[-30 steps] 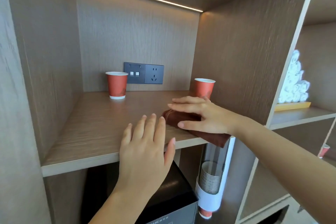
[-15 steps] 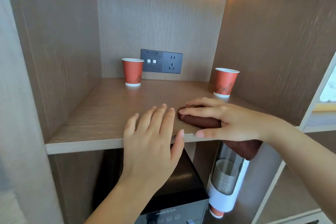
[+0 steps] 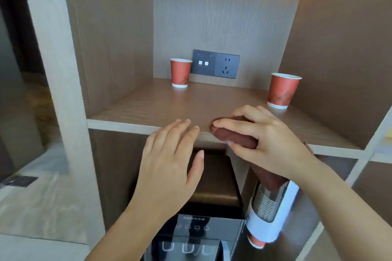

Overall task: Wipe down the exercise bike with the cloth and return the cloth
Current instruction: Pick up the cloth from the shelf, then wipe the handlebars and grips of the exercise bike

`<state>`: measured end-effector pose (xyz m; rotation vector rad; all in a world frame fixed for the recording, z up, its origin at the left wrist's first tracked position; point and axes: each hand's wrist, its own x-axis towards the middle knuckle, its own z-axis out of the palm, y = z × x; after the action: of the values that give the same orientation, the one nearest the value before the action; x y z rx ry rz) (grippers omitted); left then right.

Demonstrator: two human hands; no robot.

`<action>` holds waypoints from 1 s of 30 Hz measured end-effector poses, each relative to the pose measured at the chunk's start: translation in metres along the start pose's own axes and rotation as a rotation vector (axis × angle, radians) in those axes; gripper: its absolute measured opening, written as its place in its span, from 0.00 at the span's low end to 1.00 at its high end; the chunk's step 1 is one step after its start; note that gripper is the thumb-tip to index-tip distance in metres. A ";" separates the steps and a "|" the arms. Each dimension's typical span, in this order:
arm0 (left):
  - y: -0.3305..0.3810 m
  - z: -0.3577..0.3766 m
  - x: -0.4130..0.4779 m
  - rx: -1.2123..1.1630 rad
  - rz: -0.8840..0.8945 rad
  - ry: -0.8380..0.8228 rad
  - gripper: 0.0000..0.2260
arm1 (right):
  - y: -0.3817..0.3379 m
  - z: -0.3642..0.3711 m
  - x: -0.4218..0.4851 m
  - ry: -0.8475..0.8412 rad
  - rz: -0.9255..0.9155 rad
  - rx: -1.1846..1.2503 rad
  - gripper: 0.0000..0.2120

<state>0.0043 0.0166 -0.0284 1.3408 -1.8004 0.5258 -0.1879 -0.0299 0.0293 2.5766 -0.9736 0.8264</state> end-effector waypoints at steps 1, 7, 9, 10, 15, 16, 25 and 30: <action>0.002 -0.005 -0.005 0.028 -0.029 0.003 0.19 | -0.002 0.002 -0.002 0.034 -0.016 0.014 0.18; 0.008 -0.041 -0.046 0.144 -0.166 0.055 0.18 | -0.029 0.011 -0.004 0.157 -0.032 0.301 0.19; 0.008 -0.056 -0.060 0.204 -0.200 0.063 0.18 | -0.050 0.017 -0.002 0.151 -0.066 0.423 0.20; 0.007 -0.064 -0.068 0.241 -0.225 0.062 0.18 | -0.062 0.020 -0.001 0.144 -0.091 0.478 0.20; 0.002 -0.115 -0.113 0.470 -0.438 0.034 0.19 | -0.127 0.045 0.001 0.077 -0.198 0.663 0.20; 0.002 -0.126 -0.123 0.517 -0.472 0.029 0.19 | -0.142 0.050 0.001 0.065 -0.217 0.698 0.20; 0.014 -0.251 -0.234 0.834 -0.738 0.084 0.19 | -0.309 0.063 -0.016 0.015 -0.442 0.946 0.19; 0.041 -0.343 -0.311 0.989 -0.935 0.079 0.20 | -0.430 0.047 -0.048 -0.052 -0.613 1.080 0.19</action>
<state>0.1217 0.4646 -0.0718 2.5288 -0.6030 0.9340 0.0912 0.2928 -0.0557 3.4122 0.4708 1.3067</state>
